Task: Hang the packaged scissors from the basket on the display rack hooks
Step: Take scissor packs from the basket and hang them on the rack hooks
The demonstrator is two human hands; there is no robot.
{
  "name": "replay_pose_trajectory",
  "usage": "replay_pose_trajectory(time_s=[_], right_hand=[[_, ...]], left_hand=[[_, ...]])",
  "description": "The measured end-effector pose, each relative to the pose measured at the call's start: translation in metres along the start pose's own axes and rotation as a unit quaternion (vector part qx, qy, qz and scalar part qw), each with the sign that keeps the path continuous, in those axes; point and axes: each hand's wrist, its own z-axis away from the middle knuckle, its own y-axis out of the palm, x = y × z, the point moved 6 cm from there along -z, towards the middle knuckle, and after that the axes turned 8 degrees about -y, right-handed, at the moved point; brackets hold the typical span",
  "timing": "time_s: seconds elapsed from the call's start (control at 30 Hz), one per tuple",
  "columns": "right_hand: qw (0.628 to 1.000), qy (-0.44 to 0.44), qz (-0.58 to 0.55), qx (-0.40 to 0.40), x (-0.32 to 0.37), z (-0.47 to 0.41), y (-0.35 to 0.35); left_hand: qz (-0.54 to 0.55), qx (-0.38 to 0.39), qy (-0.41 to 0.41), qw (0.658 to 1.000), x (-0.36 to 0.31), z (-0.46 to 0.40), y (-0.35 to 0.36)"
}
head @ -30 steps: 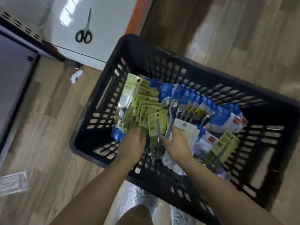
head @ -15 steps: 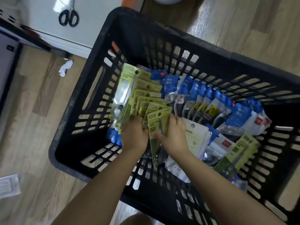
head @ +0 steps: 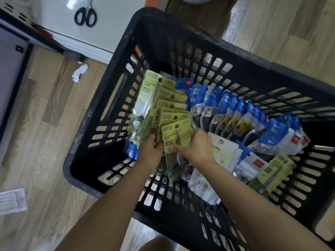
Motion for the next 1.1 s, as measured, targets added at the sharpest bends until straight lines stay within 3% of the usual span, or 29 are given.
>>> replay_pose_trajectory(time_s=[0.23,0.37,0.67,0.9,1.1], right_hand=[[0.996,0.004,-0.036,0.087,-0.007,0.003,0.001],[0.983,0.000,-0.141,0.113,-0.007,0.011,0.005],[0.965,0.009,-0.254,0.062,0.023,0.042,-0.035],[0.960,0.012,-0.276,0.040,0.093,0.079,-0.108],[0.957,-0.054,-0.285,0.020,0.219,0.150,-0.194]], left_hand=[[0.077,0.014,-0.025,0.997,0.002,0.000,0.000],[0.079,0.027,-0.025,0.996,-0.002,0.005,0.000],[0.150,0.020,-0.044,0.988,-0.024,0.033,-0.043],[0.184,0.036,-0.025,0.982,-0.066,0.104,-0.101],[0.254,0.003,-0.001,0.967,-0.122,0.214,-0.200]])
